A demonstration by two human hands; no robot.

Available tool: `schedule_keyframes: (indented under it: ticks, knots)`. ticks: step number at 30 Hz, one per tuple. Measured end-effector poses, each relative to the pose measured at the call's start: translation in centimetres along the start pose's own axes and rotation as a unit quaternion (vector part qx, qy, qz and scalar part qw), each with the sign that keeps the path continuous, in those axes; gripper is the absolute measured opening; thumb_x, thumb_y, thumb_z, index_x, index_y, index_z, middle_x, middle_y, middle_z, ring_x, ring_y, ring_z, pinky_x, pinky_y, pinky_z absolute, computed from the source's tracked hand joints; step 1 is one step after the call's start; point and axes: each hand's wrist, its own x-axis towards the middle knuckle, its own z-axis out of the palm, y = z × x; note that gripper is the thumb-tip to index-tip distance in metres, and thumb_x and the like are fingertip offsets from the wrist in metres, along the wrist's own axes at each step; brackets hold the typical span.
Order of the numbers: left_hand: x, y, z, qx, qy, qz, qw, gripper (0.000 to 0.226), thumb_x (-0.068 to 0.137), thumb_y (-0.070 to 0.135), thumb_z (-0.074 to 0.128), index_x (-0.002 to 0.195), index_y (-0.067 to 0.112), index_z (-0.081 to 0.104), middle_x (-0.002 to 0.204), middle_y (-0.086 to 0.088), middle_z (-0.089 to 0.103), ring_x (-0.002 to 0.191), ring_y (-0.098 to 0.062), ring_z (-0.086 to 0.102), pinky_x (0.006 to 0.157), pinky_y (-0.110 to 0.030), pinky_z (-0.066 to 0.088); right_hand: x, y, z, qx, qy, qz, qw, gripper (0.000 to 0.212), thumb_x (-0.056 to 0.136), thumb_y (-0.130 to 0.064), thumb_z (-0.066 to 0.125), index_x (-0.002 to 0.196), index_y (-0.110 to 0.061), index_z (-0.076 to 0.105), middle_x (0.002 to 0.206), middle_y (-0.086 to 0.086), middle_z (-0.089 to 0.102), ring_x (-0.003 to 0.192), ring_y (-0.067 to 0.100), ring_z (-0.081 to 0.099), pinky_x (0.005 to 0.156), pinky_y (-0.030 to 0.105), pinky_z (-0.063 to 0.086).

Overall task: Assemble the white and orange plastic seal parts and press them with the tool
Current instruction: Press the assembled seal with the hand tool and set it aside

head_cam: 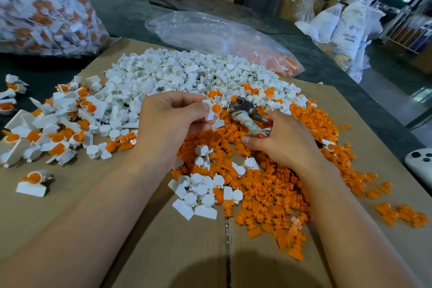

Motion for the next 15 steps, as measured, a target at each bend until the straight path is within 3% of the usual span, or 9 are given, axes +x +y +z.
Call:
schedule_keyframes:
  ticks: [7, 11, 15]
  knots:
    - [0.5, 0.0, -0.7, -0.036, 0.025, -0.026, 0.999, 0.012, 0.082, -0.001, 0.064, 0.076, 0.01, 0.065, 0.059, -0.002, 0.067, 0.06, -0.017, 0.068, 0.052, -0.02, 0.055, 0.1, 0.1, 0.0, -0.001, -0.02, -0.002, 1.0, 0.09, 0.07, -0.064, 0.062, 0.138, -0.013, 0.034, 0.136, 0.004, 0.047, 0.121, 0.024, 0.045, 0.092, 0.036, 0.038]
    - [1.4, 0.7, -1.6, -0.197, 0.072, -0.069, 0.975, 0.009, 0.086, -0.001, 0.057, 0.091, 0.006, 0.056, 0.062, -0.005, 0.07, 0.063, -0.015, 0.07, 0.05, -0.018, 0.053, 0.2, 0.2, 0.0, -0.004, -0.026, 0.0, 1.0, 0.092, 0.07, -0.065, 0.061, 0.14, -0.013, 0.032, 0.137, 0.004, 0.046, 0.123, 0.024, 0.044, 0.094, 0.036, 0.037]
    - [2.2, 1.3, -2.9, -0.335, 0.157, -0.041, 0.928, 0.013, 0.091, 0.006, 0.051, 0.102, 0.001, 0.058, 0.073, -0.007, 0.073, 0.071, -0.014, 0.071, 0.057, -0.017, 0.052, 0.2, 0.2, 0.0, -0.01, -0.029, 0.004, 1.0, 0.093, 0.07, -0.066, 0.061, 0.14, -0.013, 0.031, 0.139, 0.004, 0.044, 0.124, 0.024, 0.043, 0.096, 0.037, 0.037]
